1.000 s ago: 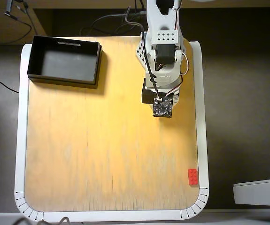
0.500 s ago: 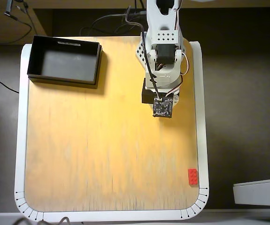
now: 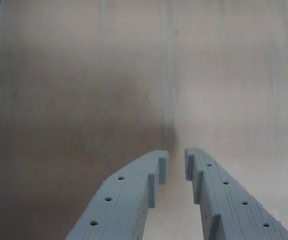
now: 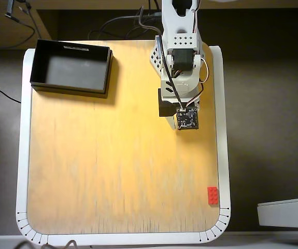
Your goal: Grasp a lego block and put it in the bin.
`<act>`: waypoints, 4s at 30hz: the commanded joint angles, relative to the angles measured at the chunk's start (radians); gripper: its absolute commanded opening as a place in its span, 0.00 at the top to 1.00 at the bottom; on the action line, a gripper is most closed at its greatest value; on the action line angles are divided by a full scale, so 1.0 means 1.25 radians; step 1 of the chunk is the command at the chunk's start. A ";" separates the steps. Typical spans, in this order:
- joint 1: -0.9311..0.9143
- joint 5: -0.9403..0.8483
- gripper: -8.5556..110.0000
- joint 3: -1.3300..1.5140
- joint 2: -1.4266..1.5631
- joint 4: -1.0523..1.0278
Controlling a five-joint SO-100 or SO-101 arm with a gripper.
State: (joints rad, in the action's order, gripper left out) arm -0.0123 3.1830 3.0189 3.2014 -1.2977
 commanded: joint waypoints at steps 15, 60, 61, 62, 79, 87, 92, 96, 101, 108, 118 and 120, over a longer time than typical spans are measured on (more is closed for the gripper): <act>0.085 0.018 0.92 -0.615 -0.622 0.025; 0.214 -0.137 0.78 -1.279 -1.468 0.283; 0.217 -0.146 0.78 -1.279 -1.478 0.295; 0.221 -0.155 0.78 -1.279 -1.487 0.301; 0.232 -0.232 0.77 -1.282 -1.557 0.363; 0.225 -0.229 0.77 -1.282 -1.584 0.387; 0.217 -0.229 0.77 -1.282 -1.597 0.390; 0.212 -0.228 0.77 -1.282 -1.603 0.391; 0.201 -0.226 0.77 -1.281 -1.608 0.391; 0.187 -0.216 0.78 -1.280 -1.621 0.391; 0.178 -0.215 0.88 -1.279 -1.635 0.390; 0.177 -0.215 0.91 -1.279 -1.636 0.389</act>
State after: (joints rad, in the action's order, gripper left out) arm 0.2224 2.9115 1.5447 1.1382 -0.8314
